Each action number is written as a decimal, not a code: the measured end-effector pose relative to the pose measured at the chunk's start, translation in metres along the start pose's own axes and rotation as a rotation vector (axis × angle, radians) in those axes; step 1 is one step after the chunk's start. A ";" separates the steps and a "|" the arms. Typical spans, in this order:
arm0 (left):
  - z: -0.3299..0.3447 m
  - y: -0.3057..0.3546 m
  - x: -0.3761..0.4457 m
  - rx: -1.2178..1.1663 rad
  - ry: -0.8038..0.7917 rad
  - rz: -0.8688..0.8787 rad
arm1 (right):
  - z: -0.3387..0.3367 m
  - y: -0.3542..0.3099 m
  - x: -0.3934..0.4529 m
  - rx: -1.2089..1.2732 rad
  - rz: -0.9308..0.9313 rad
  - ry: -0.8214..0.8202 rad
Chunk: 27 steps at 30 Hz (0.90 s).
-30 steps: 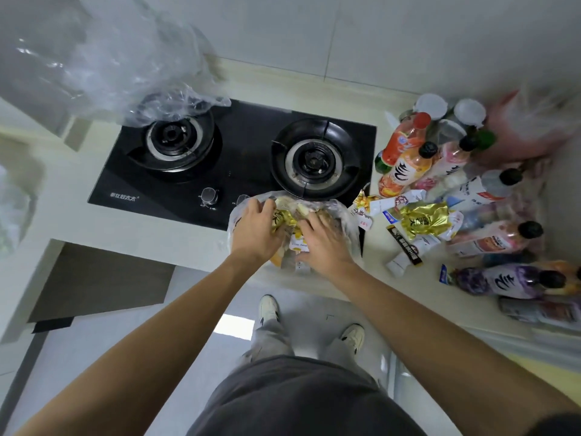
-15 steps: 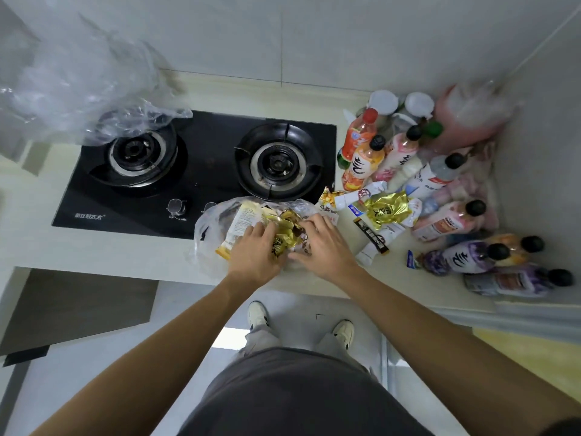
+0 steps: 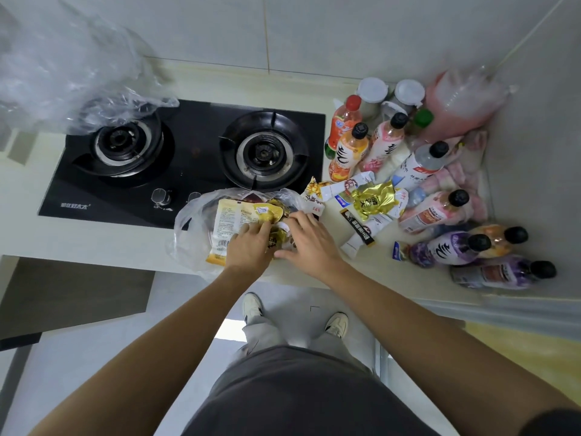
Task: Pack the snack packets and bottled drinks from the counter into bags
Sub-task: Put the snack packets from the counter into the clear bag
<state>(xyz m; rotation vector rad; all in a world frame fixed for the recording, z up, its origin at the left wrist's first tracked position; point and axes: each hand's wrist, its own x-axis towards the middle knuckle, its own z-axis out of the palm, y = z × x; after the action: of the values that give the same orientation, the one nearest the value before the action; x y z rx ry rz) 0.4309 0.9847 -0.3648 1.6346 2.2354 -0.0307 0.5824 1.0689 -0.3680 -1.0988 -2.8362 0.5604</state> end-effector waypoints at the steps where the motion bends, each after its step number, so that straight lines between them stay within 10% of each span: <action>1: 0.001 -0.002 -0.002 0.001 0.012 0.003 | -0.001 0.001 -0.002 0.006 -0.010 0.004; 16: -0.005 -0.007 -0.024 -0.050 0.140 0.048 | -0.020 0.033 -0.042 0.085 0.025 0.140; 27: -0.002 0.129 0.024 -0.040 0.087 0.362 | -0.025 0.118 -0.105 0.013 0.531 0.018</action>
<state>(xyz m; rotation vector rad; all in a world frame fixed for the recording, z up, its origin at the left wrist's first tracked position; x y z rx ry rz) 0.5430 1.0489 -0.3449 2.0256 1.9507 0.1811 0.7407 1.0882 -0.3776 -1.8531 -2.5032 0.5820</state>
